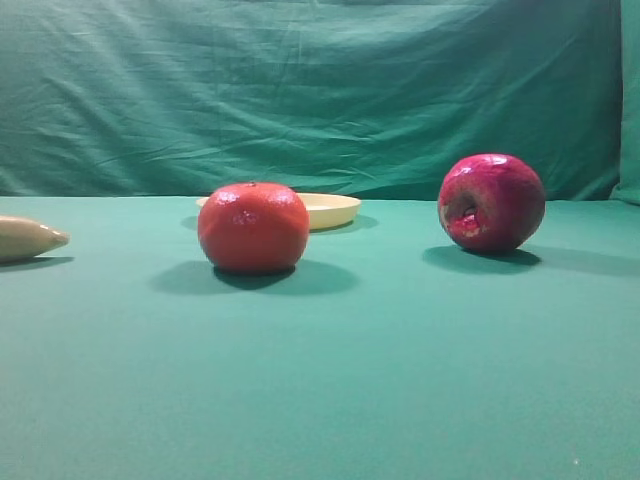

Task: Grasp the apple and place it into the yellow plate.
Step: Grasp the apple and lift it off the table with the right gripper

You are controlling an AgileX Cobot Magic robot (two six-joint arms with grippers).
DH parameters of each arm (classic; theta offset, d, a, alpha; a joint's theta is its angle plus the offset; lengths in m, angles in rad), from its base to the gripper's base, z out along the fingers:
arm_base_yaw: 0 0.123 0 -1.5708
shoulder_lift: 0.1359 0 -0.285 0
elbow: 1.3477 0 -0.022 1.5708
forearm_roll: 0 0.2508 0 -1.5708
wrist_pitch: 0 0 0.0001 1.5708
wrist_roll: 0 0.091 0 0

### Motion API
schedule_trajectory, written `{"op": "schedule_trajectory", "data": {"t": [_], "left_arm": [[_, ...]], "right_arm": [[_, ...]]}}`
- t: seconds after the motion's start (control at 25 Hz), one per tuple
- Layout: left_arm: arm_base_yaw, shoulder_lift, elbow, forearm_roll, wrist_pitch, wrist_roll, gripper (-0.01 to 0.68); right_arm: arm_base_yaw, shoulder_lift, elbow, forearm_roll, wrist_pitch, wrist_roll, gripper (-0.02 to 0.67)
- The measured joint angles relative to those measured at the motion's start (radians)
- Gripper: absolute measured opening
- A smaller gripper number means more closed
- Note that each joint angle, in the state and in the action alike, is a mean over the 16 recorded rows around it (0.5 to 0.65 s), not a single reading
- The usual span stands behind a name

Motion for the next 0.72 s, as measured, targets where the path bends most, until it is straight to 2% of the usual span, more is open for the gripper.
{"op": "schedule_trajectory", "data": {"t": [0.72], "left_arm": [[0.000,0.000,0.000,0.000,0.000,0.000,0.157]], "right_arm": [[0.000,0.000,0.000,-0.010,0.000,-0.008,0.000]]}}
